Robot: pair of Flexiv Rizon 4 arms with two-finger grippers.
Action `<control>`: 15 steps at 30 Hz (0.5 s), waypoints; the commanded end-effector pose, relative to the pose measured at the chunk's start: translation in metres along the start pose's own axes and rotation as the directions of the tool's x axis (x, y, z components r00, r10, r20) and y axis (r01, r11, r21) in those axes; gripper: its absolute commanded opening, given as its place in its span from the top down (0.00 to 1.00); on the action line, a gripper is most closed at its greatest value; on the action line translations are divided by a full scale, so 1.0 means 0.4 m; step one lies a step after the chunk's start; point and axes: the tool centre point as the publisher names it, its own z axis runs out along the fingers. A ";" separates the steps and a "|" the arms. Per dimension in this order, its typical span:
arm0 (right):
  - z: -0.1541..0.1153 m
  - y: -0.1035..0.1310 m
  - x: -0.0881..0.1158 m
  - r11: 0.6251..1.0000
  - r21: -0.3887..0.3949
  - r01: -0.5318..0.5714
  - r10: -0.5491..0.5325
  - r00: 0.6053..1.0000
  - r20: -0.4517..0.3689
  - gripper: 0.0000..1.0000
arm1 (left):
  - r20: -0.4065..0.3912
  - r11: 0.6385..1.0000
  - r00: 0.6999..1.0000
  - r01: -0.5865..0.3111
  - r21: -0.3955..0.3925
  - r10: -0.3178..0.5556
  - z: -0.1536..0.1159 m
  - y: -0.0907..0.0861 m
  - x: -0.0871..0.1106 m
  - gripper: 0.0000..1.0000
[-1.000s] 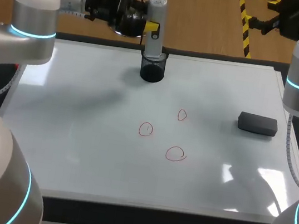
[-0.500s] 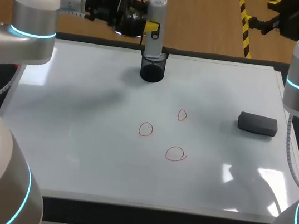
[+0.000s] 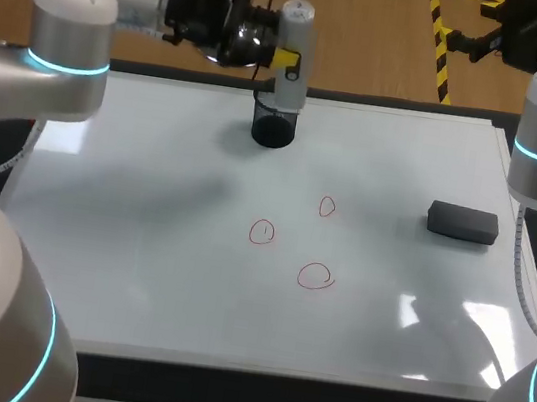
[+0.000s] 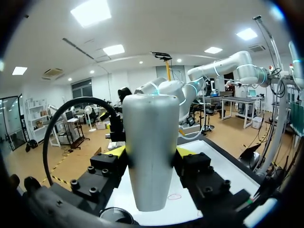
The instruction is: Pick up the inspection probe, press it on each red-marked spot on the whiteboard one by one, put down the probe, pick up the eraser, and wipe off all the red marks.
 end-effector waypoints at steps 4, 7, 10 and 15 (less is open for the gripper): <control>0.000 0.000 0.000 1.000 0.000 0.000 0.000 1.000 0.000 0.00 | 0.019 1.000 1.000 -0.025 -0.010 0.025 0.029 -0.035 0.078 1.00; 0.000 0.000 0.000 1.000 0.000 0.000 0.000 1.000 0.000 0.00 | 0.033 1.000 0.999 -0.019 -0.001 0.019 0.026 -0.030 0.103 1.00; 0.000 0.000 0.000 1.000 0.000 0.000 0.000 1.000 0.000 0.00 | 0.038 1.000 0.999 0.010 -0.012 -0.009 0.024 -0.011 0.130 1.00; 0.000 0.000 0.000 1.000 0.000 0.000 0.000 1.000 0.000 0.00 | 0.042 0.999 0.998 0.043 -0.016 -0.042 0.017 0.018 0.177 1.00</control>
